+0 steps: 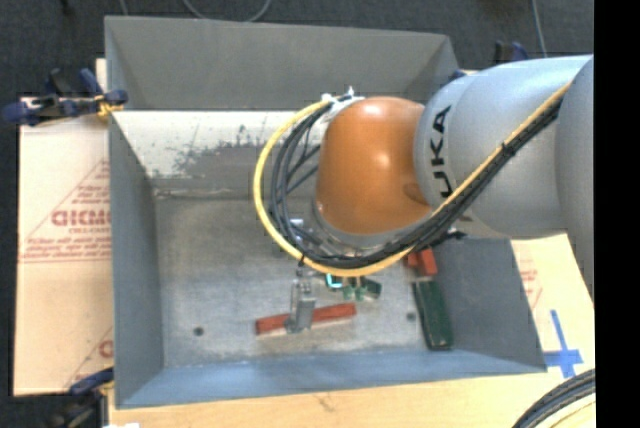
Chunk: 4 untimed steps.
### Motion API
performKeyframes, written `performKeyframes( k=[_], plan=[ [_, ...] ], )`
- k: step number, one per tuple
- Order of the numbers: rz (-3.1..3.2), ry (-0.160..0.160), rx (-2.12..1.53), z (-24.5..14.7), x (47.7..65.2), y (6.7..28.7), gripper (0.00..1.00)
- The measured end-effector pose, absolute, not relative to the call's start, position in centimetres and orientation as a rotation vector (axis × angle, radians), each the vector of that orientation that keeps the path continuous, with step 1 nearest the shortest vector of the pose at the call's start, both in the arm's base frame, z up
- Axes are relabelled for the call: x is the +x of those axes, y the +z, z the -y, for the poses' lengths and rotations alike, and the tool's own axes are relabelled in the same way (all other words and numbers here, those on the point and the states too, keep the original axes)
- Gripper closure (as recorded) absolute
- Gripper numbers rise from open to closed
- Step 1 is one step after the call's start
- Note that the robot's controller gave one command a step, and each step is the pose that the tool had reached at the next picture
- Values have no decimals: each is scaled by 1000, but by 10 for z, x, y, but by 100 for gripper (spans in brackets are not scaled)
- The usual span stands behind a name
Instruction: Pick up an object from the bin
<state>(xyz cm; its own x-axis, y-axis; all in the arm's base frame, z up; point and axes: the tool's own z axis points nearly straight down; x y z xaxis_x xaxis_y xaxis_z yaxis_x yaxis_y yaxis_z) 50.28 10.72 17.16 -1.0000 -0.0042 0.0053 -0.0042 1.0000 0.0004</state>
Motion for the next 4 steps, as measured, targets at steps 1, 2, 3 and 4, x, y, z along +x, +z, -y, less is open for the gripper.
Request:
performKeyframes(
  k=[1,2,3,4],
  plan=[
    [3136,-1,-48,-86,515,67,0],
    [3149,-4,-52,-86,518,73,100],
    [3148,-9,-27,-161,500,136,100],
    [3153,-6,-32,-154,514,234,100]
  ],
)
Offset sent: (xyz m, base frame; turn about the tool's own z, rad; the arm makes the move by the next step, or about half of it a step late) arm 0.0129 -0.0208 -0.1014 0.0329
